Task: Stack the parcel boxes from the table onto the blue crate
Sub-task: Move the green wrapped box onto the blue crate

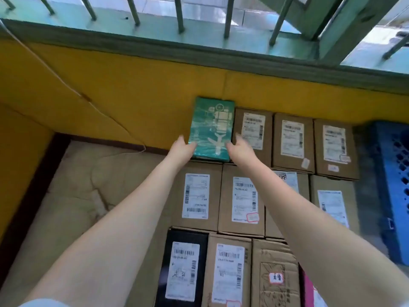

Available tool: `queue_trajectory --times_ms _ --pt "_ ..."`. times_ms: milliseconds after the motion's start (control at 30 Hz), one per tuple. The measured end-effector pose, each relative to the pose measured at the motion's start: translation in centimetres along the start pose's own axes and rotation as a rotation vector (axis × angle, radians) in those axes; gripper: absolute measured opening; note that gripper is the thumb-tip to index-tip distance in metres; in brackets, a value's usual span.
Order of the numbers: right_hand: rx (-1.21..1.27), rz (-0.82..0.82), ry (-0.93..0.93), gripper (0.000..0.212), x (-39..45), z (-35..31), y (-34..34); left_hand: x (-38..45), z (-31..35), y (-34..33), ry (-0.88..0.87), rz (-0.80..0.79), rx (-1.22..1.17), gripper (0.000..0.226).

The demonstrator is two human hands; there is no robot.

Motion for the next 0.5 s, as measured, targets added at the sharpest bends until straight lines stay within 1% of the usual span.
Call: queue_trajectory --times_ms 100,200,333,433,500 --pt "0.013 0.047 -0.021 0.049 1.5 0.3 -1.0 0.9 -0.1 -0.7 0.018 -0.042 -0.089 0.068" --pt "0.092 0.079 -0.045 0.047 1.8 0.7 -1.2 0.4 0.1 -1.0 -0.001 -0.074 -0.150 0.063" --pt "0.165 0.109 -0.010 0.049 1.3 0.3 -0.3 -0.7 0.6 -0.4 -0.083 -0.104 -0.211 0.048" --pt "0.171 0.119 0.042 0.049 0.3 -1.0 0.1 -2.0 1.6 0.3 -0.136 -0.089 -0.234 0.047" --pt "0.197 0.118 0.064 0.049 -0.7 -1.7 0.5 -3.1 2.6 0.9 -0.177 -0.073 -0.255 0.042"
Point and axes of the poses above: each hand's wrist, its own x-axis towards the middle knuckle, its own y-axis out of the back of the hand, z = x × y, the point moved 10 cm from there along x, towards the middle knuckle, and after that the axes turned 3 degrees about -x, right-handed, at the moved point
